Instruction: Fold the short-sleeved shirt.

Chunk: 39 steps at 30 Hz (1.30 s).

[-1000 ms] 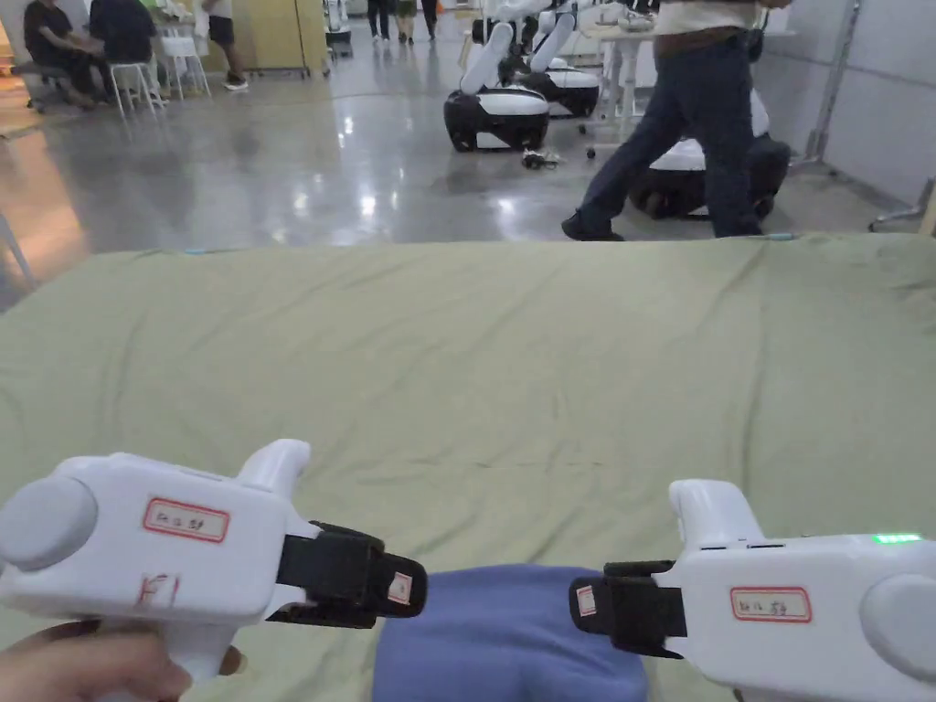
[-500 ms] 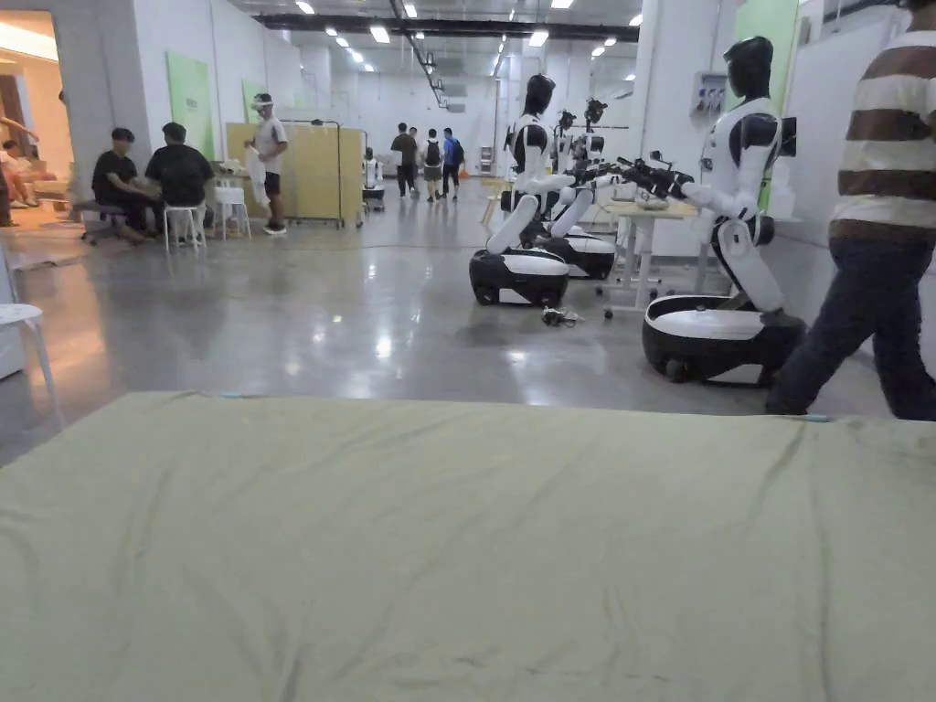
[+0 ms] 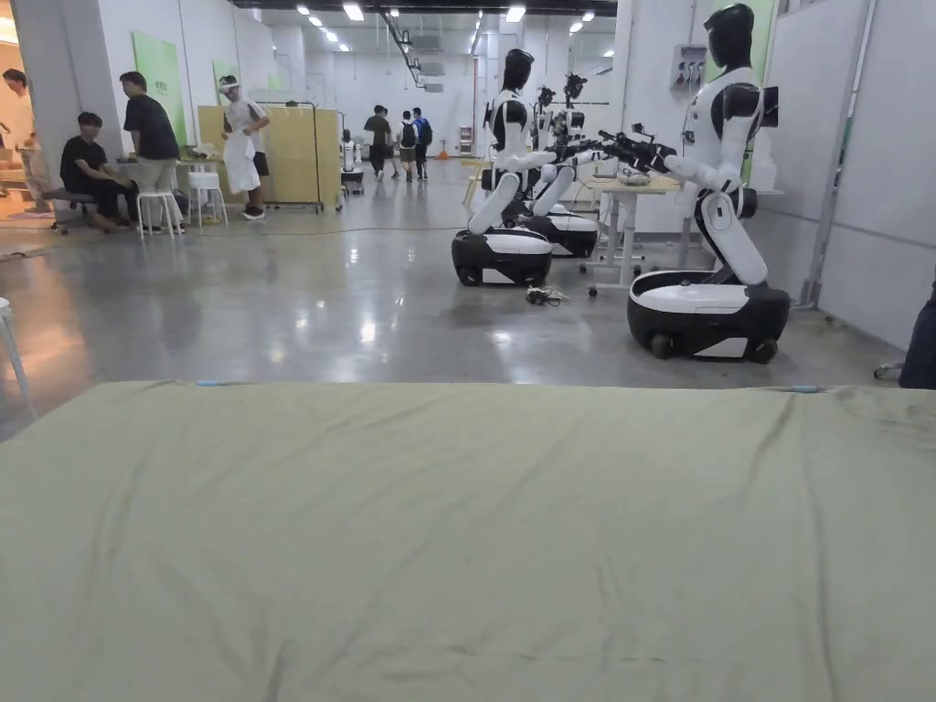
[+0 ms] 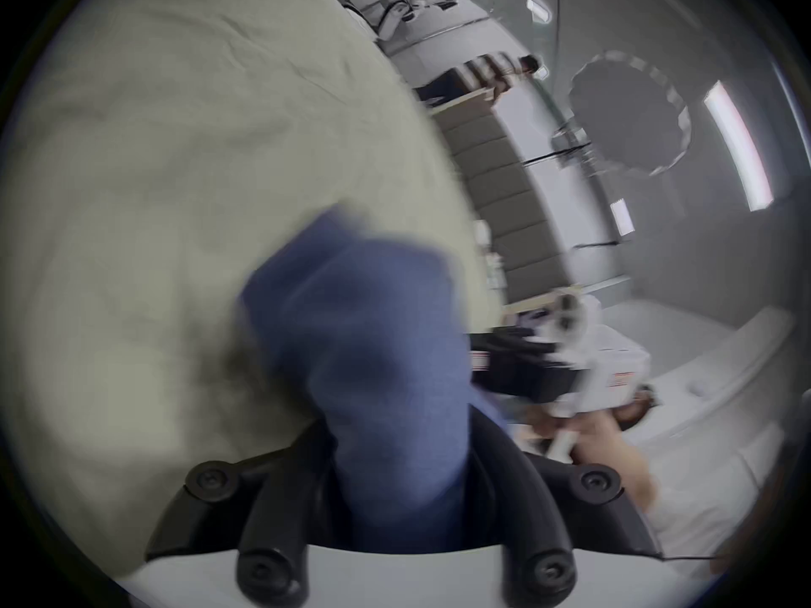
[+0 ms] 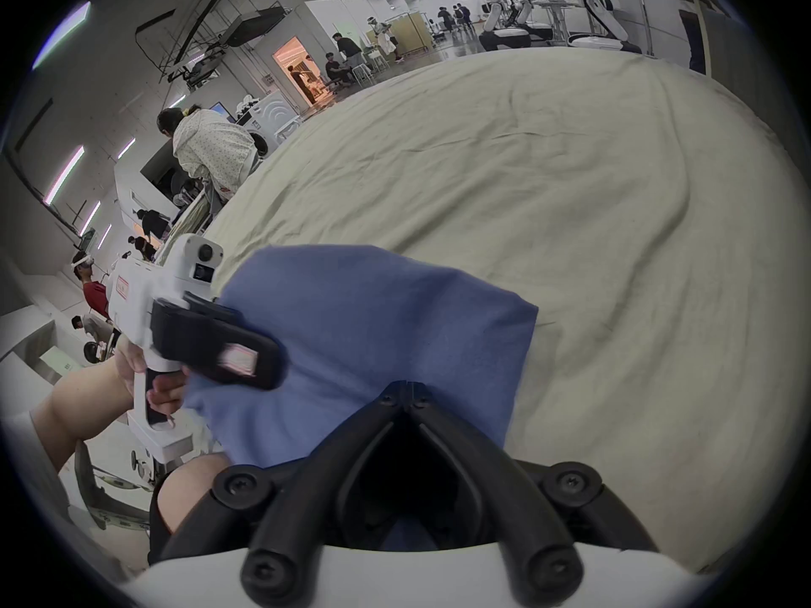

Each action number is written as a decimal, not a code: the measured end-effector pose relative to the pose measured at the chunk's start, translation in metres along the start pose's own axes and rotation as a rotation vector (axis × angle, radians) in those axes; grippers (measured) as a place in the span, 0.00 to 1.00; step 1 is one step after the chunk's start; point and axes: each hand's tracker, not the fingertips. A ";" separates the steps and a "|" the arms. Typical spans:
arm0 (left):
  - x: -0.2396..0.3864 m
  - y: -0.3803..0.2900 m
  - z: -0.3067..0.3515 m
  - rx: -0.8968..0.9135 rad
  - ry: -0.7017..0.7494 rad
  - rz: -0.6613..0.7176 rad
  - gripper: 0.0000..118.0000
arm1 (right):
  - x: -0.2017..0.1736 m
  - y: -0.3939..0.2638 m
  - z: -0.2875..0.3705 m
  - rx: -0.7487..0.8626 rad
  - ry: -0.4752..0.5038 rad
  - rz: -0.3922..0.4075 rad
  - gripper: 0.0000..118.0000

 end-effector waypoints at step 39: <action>-0.163 0.023 0.480 -0.024 1.422 -0.071 0.92 | -0.116 0.048 0.018 0.061 0.201 0.193 0.00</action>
